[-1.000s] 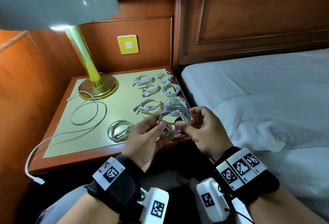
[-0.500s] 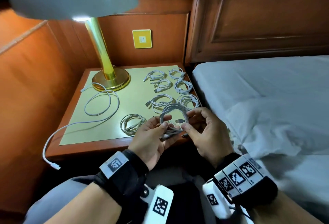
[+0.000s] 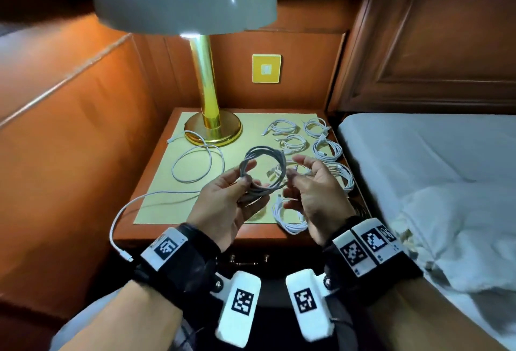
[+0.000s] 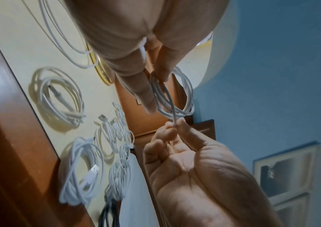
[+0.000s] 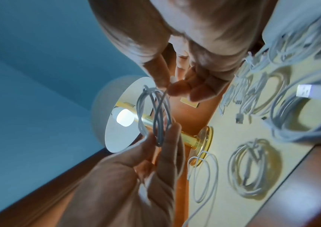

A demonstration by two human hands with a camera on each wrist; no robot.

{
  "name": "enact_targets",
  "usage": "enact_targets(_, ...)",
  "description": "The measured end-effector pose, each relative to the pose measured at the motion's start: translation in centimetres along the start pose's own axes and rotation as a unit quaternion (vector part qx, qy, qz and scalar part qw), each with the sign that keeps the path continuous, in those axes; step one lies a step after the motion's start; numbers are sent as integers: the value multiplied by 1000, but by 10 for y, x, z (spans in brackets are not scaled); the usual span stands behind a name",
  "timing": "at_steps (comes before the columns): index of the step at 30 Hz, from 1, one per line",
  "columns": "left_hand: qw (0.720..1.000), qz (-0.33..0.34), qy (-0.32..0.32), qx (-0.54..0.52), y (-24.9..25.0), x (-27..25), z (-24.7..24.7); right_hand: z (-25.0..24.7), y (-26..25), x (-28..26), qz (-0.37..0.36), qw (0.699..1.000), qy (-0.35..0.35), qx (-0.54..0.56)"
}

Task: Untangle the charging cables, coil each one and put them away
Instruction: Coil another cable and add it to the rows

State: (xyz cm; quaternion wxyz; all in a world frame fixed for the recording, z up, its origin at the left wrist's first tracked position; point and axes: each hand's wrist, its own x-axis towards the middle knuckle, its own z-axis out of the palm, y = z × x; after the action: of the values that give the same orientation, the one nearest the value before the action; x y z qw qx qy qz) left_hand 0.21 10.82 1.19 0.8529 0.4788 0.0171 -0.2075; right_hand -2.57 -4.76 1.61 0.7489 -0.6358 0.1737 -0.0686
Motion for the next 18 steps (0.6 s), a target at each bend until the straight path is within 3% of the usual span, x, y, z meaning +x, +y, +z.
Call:
enact_targets(9, 998, 23, 51, 2, 23, 28, -34, 42, -7, 28, 80, 993, -13, 84)
enact_targets(11, 997, 34, 60, 30, 25, 35, -38, 45, -9, 34, 66, 997, -33, 21)
enact_targets(15, 996, 29, 44, 74, 25, 46, -47, 49, -2, 46, -42, 981, -31, -185)
enact_targets(18, 994, 15, 41, 99, 27, 55, -52, 51, 5, 62, -28, 980, -29, -193)
